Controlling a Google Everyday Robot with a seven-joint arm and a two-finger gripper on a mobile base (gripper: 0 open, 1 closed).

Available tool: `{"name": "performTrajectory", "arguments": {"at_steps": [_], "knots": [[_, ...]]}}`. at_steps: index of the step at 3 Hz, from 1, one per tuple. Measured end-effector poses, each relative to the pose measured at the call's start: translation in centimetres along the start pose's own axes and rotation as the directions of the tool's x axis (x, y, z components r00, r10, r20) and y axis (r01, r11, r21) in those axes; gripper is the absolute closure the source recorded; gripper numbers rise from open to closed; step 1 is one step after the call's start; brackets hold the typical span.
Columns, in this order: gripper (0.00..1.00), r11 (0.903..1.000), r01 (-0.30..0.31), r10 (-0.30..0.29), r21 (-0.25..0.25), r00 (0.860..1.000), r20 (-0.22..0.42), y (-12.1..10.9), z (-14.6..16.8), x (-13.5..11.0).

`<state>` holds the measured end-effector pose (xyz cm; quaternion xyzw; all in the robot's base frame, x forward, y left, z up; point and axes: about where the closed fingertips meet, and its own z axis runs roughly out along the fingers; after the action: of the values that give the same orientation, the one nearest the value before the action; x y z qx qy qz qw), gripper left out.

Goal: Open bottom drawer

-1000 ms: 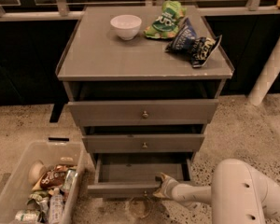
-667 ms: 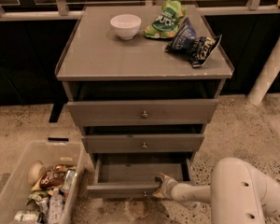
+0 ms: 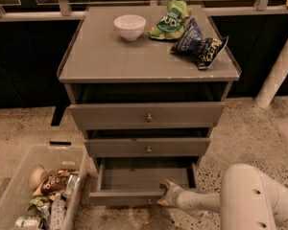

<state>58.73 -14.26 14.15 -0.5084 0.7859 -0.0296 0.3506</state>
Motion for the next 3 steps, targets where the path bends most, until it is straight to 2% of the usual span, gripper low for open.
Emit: {"name": "performTrajectory", "arguments": {"at_steps": [1,2,3], "knots": [[1.00,1.0000,-0.005,0.005,0.000,1.000,0.003,1.11,-0.38,0.56],[1.00,1.0000,-0.005,0.005,0.000,1.000,0.003,0.97,-0.65,0.37],[1.00,1.0000,-0.009,0.009,-0.001,1.000,0.005,1.79,-1.04,0.69]]}}
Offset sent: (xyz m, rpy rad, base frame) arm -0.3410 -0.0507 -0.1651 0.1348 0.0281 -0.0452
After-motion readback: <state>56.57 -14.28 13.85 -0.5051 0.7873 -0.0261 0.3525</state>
